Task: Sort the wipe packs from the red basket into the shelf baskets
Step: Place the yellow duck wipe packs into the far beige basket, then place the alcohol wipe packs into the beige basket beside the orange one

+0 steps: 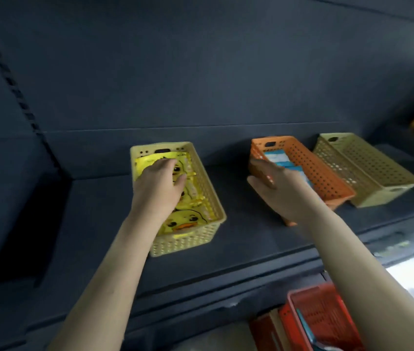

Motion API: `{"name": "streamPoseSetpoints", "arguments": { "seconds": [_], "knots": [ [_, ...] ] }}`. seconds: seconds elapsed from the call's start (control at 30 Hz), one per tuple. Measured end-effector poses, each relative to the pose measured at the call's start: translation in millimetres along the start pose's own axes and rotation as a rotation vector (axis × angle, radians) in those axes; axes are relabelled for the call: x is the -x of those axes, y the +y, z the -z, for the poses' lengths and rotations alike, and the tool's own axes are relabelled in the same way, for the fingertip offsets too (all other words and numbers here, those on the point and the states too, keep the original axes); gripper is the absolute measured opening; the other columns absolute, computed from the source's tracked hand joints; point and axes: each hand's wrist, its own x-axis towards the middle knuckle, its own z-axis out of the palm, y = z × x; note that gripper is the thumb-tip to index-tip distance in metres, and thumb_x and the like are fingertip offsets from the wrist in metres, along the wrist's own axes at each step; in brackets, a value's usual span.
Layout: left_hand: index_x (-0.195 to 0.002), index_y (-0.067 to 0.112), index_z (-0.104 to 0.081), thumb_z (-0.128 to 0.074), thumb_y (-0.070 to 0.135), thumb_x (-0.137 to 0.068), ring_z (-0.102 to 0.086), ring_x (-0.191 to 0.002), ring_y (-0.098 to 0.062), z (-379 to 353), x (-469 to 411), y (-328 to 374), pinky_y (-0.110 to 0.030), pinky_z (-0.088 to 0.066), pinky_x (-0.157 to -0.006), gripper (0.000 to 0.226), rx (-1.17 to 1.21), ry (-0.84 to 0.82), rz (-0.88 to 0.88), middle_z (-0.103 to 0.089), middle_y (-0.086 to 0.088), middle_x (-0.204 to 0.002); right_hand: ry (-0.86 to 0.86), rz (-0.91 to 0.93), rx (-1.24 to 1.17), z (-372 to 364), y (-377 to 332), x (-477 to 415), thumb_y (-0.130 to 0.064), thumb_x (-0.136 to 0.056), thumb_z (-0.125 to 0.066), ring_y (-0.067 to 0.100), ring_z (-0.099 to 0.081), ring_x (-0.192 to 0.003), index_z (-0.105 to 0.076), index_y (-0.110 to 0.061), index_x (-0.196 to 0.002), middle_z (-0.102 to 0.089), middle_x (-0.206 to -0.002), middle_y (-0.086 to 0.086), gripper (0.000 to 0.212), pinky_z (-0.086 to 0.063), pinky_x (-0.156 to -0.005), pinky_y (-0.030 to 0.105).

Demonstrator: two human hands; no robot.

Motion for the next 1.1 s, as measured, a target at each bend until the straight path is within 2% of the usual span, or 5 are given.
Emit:
{"name": "streamPoseSetpoints", "arguments": {
  "seconds": [0.23, 0.4, 0.57, 0.67, 1.1],
  "knots": [
    [-0.125, 0.01, -0.061, -0.057, 0.021, -0.094, -0.057, -0.115, -0.023, -85.9, 109.4, 148.4, -0.035, -0.045, -0.097, 0.033, 0.257, -0.014, -0.271, -0.061, -0.005, -0.127, 0.028, -0.245, -0.092, 54.2, 149.7, 180.3, -0.032, -0.094, -0.056, 0.028, -0.066, -0.091, -0.055, -0.025, -0.132, -0.069, -0.108, 0.007, 0.039, -0.046, -0.071, 0.031],
    [-0.125, 0.011, -0.06, -0.055, 0.019, -0.096, -0.054, -0.12, -0.02, -173.2, 218.6, 219.1, -0.033, -0.043, -0.101, 0.031, 0.361, -0.275, -0.252, -0.059, -0.003, -0.128, -0.056, -0.5, -0.064, 47.3, 253.2, 309.1, -0.03, -0.096, -0.054, 0.033, -0.059, -0.114, -0.053, -0.021, -0.136, -0.066, -0.123, 0.014, 0.041, -0.042, -0.087, 0.034],
    [-0.125, 0.011, -0.06, -0.055, 0.019, -0.096, -0.056, -0.117, -0.021, -246.2, 295.4, 246.3, -0.023, -0.038, -0.093, 0.031, 0.31, -0.561, -0.093, -0.059, -0.004, -0.126, -0.236, -0.671, -0.104, 18.0, 333.9, 386.0, -0.027, -0.095, -0.054, 0.033, -0.063, -0.1, -0.058, -0.019, -0.131, -0.069, -0.113, 0.014, 0.037, -0.04, -0.078, 0.028],
    [-0.125, 0.01, -0.06, -0.055, 0.018, -0.095, -0.055, -0.119, -0.021, -284.6, 321.4, 249.3, -0.024, -0.038, -0.097, 0.031, 0.294, -0.68, 0.012, -0.06, -0.005, -0.127, -0.325, -0.718, -0.128, -3.9, 376.4, 402.0, -0.031, -0.095, -0.053, 0.03, -0.062, -0.107, -0.056, -0.02, -0.134, -0.067, -0.12, 0.008, 0.04, -0.044, -0.086, 0.03],
    [-0.124, 0.011, -0.059, -0.052, 0.023, -0.096, -0.059, -0.115, -0.02, -460.8, 328.6, 264.8, -0.027, -0.045, -0.092, 0.031, 0.279, -0.901, 0.482, -0.062, -0.007, -0.127, -0.654, -0.737, -0.205, -122.4, 534.9, 352.3, -0.024, -0.096, -0.054, 0.031, -0.059, -0.115, -0.06, -0.013, -0.128, -0.065, -0.125, 0.013, 0.034, -0.043, -0.09, 0.031]
  ]
}}
